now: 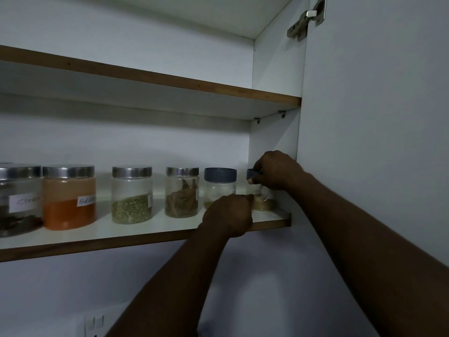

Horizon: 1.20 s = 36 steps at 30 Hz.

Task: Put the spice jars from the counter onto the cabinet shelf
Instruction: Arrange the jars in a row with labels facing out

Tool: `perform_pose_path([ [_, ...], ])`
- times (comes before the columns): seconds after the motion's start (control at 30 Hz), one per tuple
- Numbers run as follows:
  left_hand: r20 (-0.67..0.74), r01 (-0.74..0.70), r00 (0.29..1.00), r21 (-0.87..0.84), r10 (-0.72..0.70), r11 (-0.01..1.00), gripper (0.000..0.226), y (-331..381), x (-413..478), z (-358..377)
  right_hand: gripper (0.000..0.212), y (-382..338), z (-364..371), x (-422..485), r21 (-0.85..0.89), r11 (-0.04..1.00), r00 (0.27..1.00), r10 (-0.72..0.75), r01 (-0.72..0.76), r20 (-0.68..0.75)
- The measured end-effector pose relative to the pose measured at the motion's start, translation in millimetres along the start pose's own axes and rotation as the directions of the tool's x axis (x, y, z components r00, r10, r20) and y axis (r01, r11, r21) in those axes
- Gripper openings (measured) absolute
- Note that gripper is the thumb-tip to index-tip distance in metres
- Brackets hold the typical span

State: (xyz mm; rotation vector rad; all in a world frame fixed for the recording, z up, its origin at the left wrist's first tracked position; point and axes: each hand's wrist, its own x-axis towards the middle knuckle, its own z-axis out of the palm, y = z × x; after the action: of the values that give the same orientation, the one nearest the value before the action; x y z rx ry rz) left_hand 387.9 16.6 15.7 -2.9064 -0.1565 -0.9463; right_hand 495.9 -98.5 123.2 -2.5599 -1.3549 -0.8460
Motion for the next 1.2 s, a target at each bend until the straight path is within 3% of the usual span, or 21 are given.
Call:
perform_pose_path([
  [0.6, -0.108, 0.020, 0.994, -0.020, -0.022, 1.000, 0.040, 2.7, -5.0, 1.9, 0.050, -1.4, 13.9, 15.5, 0.187, 0.982, 0.999, 0.029, -0.026, -0.014],
  [0.77, -0.093, 0.007, 0.996, 0.004, -0.007, 1.000, 0.039, 2.8, -5.0, 1.7, 0.039, 1.1, 11.2, 16.8, 0.200, 0.980, 0.999, 0.007, -0.016, 0.046],
  [1.2, -0.033, 0.020, 0.999, 0.008, -0.020, 1.000, 0.037, 5.2, -5.9, -4.1, 0.040, 4.9, 19.8, 20.4, 0.359, 0.932, 0.998, 0.060, -0.048, -0.020],
])
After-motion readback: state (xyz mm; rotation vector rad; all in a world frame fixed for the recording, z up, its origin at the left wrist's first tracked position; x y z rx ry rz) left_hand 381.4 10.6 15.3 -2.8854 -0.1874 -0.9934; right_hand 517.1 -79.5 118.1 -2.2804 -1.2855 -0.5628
